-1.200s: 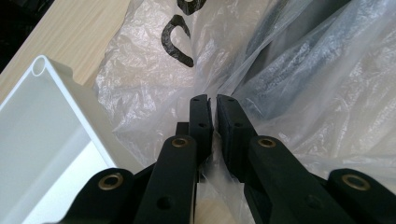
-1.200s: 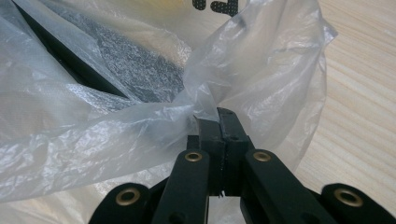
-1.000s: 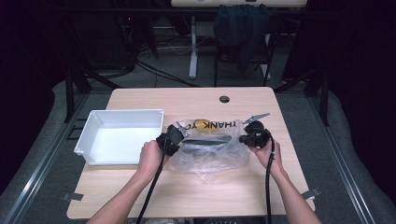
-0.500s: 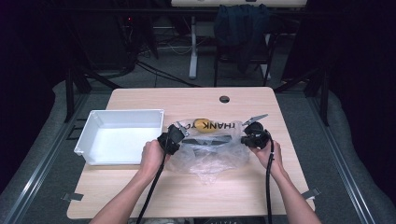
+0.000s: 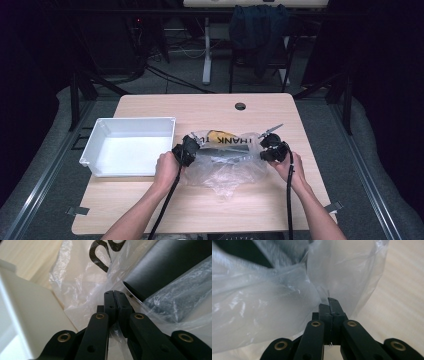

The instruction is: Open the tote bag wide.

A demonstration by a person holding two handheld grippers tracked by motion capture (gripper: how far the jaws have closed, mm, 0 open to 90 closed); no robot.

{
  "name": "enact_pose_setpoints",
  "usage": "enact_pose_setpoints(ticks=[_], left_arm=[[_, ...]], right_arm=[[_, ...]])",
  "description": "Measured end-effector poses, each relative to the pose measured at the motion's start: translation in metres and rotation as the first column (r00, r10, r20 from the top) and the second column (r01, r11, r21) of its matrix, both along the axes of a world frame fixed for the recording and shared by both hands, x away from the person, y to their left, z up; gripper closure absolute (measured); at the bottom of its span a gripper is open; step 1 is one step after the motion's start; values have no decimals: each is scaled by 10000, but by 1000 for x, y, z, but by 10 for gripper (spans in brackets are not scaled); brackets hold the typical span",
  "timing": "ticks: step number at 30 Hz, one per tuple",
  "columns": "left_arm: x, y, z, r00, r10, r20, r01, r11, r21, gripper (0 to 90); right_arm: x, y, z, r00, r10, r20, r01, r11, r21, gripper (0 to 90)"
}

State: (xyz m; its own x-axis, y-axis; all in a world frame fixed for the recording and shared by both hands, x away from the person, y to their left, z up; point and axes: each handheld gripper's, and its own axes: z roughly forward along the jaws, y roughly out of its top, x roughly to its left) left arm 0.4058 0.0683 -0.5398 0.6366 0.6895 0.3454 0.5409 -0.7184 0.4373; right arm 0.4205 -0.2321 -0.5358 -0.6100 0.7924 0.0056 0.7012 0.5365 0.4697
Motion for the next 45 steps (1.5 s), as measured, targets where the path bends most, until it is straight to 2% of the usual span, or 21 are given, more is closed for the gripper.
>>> enact_pose_setpoints(ticks=[4, 5, 6, 7, 8, 9, 13, 15, 16, 19, 22, 23, 25, 27, 28, 31, 32, 33, 35, 40, 45], left_arm=[[-3, -1, 0, 9996, -234, -126, 232, 9996, -137, 889], [-3, -1, 1, 9996, -258, -98, 257, 9996, -139, 889], [-2, -1, 1, 9996, -266, -84, 264, 9994, -225, 889], [-2, -1, 1, 9997, -235, -71, 233, 9993, -300, 889], [-2, 0, 1, 9996, -246, -107, 242, 9992, -310, 889], [-2, 0, 1, 9996, -241, -116, 237, 9990, -371, 889], [-2, 2, 2, 9997, -248, -69, 245, 9987, -457, 888], [-2, 2, 2, 9997, -247, -60, 244, 9986, -462, 888], [-2, 2, 2, 9997, -247, -61, 244, 9985, -491, 888], [-2, 2, 2, 9997, -233, -40, 231, 9984, -513, 887], [-2, 3, 3, 9997, -244, -56, 241, 9982, -548, 886], [-2, 4, 3, 9997, -259, -50, 256, 9982, -545, 885], [-2, 5, 3, 9996, -282, -23, 281, 9980, -565, 885], [-1, 5, 3, 9997, -256, -18, 255, 9980, -585, 885], [-1, 5, 3, 9997, -256, -18, 255, 9978, -610, 885], [0, 5, 3, 9996, -269, 18, 270, 9978, -599, 885], [-1, 5, 3, 9996, -270, 27, 271, 9978, -610, 885], [-1, 5, 3, 9997, -254, 35, 256, 9977, -621, 885], [-1, 5, 3, 9996, -259, 59, 262, 9976, -640, 885], [1, 4, 2, 9998, -194, 102, 200, 9980, -606, 886], [4, 2, -4, 9999, -138, -23, 137, 9987, -491, 886]], right_arm=[[-12, -10, 1, 9968, 192, -774, -206, 9996, -183, 900], [-15, -11, 0, 9984, -35, -558, 47, 9998, 202, 886], [-15, -15, 4, 9982, -164, -572, 176, 9996, 210, 770], [-14, -20, 10, 9978, -333, -566, 363, 9979, 527, 712], [-13, -24, 16, 9981, -160, -594, 193, 9982, 564, 671], [-13, -29, 25, 9991, -256, -339, 285, 9958, 870, 616], [-16, -36, 55, 9985, -392, 383, 304, 9777, 2077, 458], [-17, -30, 61, 9991, -251, 335, 154, 9651, 2613, 379], [-18, -25, 63, 9992, -127, 370, 25, 9642, 2653, 361], [-16, 0, 55, 9983, 447, -365, -343, 9683, 2476, 322], [-14, 12, 45, 9937, 530, -987, -352, 9840, 1745, 457], [-14, 13, 42, 9934, 406, -1070, -211, 9839, 1773, 577], [-12, 13, 38, 9929, 270, -1156, -111, 9906, 1362, 736], [-11, 13, 34, 9918, 259, -1248, -87, 9906, 1362, 847], [-10, 13, 32, 9918, 254, -1254, -130, 9950, 986, 890], [-8, 14, 26, 9939, 130, -1094, -47, 9971, 759, 900], [-7, 14, 26, 9959, 74, -901, -23, 9983, 574, 900], [-7, 14, 25, 9980, -83, -624, 141, 9955, 933, 900], [-6, 11, 30, 9996, -34, -270, 58, 9959, 902, 900], [-1, 9, 32, 9969, -326, 714, 281, 9976, 635, 900], [12, 14, 9, 9952, -688, 701, 665, 9972, 344, 900]])
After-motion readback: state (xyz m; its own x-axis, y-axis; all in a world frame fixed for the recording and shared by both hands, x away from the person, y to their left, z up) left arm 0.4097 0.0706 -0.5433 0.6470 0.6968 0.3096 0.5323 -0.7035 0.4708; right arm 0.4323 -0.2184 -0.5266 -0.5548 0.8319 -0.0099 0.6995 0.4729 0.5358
